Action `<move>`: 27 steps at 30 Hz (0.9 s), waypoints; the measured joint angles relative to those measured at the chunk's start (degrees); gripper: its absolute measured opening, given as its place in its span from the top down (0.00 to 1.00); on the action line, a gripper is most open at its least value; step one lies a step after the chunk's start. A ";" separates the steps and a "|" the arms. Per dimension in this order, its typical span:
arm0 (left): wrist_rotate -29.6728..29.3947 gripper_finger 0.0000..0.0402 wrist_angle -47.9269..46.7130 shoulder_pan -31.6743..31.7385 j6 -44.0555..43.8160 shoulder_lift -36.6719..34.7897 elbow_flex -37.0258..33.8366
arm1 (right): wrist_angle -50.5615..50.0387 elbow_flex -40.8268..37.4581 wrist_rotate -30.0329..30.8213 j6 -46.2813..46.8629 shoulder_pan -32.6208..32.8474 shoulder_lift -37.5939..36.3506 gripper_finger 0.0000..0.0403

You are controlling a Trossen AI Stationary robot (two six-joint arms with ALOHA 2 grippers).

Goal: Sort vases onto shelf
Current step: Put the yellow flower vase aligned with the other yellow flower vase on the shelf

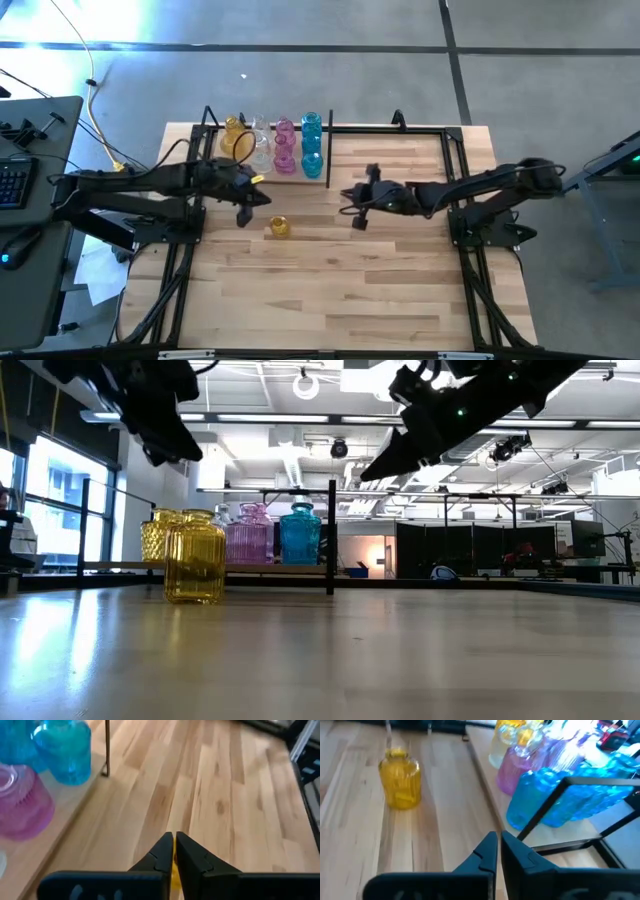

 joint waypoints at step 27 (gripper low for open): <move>3.26 0.68 -24.50 -1.94 6.80 32.34 23.95 | 0.58 -1.77 -0.11 -1.63 -1.50 -3.86 1.00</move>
